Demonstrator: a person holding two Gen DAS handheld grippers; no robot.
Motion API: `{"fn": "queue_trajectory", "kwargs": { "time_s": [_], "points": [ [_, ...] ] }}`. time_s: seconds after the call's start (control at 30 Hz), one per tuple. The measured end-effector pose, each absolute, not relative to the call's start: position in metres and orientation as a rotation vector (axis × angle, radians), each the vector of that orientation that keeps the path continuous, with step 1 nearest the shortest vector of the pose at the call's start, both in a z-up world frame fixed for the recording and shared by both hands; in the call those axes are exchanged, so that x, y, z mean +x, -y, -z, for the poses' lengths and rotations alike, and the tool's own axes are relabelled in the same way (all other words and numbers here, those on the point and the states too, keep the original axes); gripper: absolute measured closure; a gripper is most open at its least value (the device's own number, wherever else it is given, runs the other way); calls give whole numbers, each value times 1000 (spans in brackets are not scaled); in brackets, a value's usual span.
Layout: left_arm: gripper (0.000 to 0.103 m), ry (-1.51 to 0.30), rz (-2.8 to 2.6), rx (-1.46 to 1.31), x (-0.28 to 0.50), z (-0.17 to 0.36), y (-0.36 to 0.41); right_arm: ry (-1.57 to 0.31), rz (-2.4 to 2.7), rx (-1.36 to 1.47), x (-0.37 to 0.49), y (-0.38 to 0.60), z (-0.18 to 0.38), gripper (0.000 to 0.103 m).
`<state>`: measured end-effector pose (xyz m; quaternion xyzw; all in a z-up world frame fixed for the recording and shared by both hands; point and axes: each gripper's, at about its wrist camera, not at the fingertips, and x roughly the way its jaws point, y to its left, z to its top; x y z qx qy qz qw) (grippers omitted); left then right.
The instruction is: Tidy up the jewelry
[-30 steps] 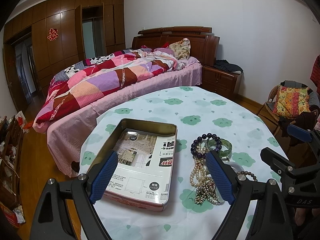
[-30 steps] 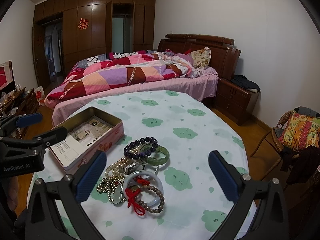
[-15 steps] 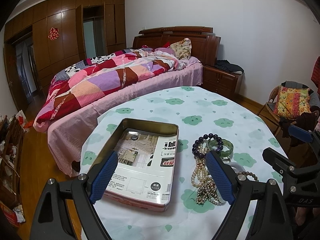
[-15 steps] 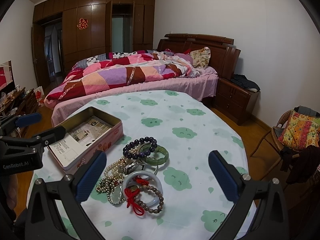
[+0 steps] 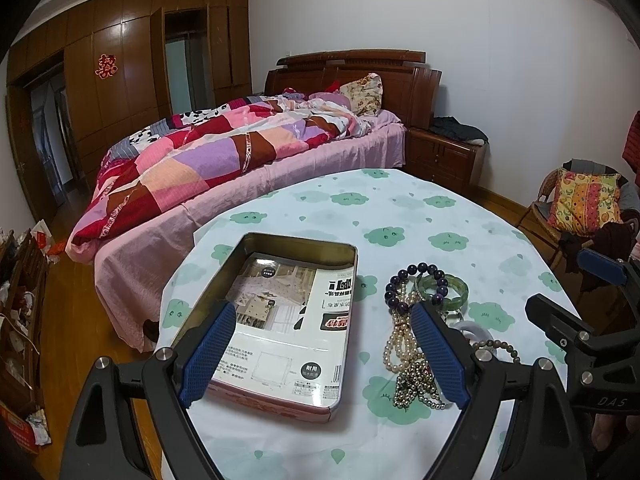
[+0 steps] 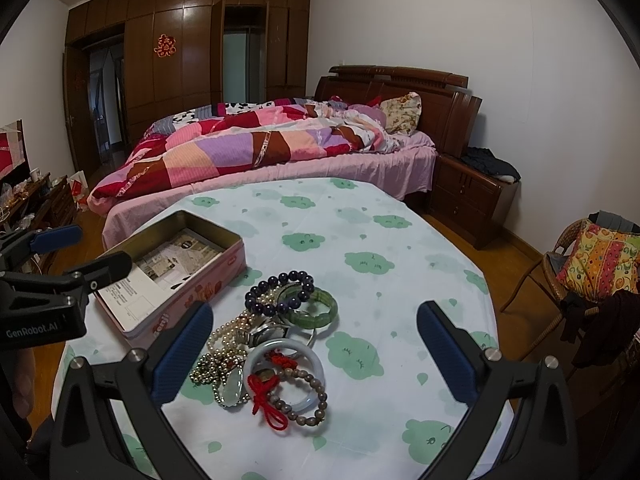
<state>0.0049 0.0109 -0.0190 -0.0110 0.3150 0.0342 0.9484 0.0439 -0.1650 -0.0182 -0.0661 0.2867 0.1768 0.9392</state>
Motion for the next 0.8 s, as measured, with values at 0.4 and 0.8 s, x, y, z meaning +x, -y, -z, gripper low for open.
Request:
{"fn": "queue_trajectory", "kwargs": {
  "time_s": [0.4, 0.8],
  "points": [
    [14, -708, 13, -36, 26, 49, 8, -680, -306, -121, 71, 200, 65, 2],
    [20, -719, 123, 124, 91, 60, 74, -766, -243, -77, 94, 233, 90, 16]
  ]
}}
